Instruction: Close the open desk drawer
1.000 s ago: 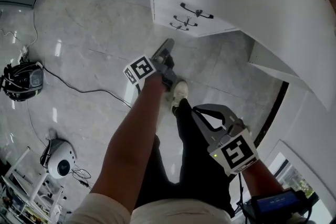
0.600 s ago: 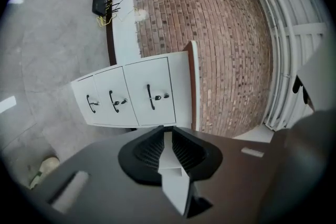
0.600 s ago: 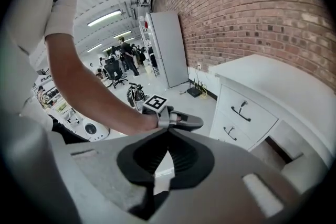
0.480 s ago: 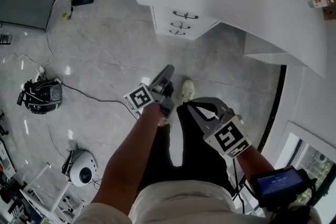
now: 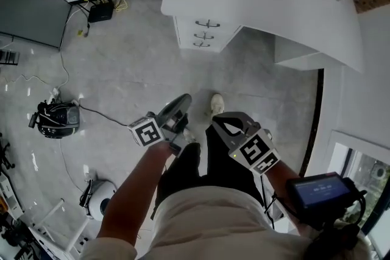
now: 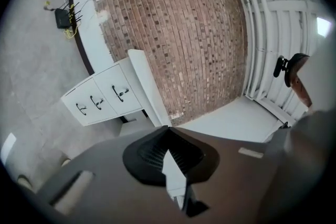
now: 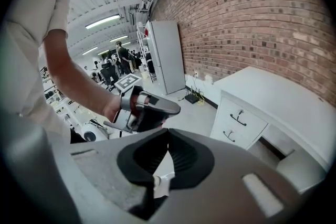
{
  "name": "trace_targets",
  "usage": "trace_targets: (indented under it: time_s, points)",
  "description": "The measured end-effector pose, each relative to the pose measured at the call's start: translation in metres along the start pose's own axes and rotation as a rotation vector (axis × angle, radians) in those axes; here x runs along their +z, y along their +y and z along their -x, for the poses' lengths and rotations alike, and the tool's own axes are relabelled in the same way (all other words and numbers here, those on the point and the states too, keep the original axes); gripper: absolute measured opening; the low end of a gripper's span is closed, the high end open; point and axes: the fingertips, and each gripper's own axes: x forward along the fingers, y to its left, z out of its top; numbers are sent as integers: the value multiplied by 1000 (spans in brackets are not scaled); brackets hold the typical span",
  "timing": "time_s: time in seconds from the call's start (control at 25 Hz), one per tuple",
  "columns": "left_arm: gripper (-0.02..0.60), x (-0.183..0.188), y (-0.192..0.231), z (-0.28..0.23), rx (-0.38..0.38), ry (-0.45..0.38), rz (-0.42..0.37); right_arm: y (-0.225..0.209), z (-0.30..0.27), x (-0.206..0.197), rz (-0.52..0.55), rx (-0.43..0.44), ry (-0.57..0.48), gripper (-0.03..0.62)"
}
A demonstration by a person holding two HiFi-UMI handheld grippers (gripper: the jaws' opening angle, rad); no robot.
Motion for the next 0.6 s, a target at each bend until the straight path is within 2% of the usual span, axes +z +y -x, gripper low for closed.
trace_targets:
  time_s: [0.2,0.6]
  points:
    - [3,-5,-57,27,-8,82,-187,15,16,13,12,-22,-29,3]
    - [3,-27,-142,36,-65,220,-403,22,50,57,84,-90,-70,3]
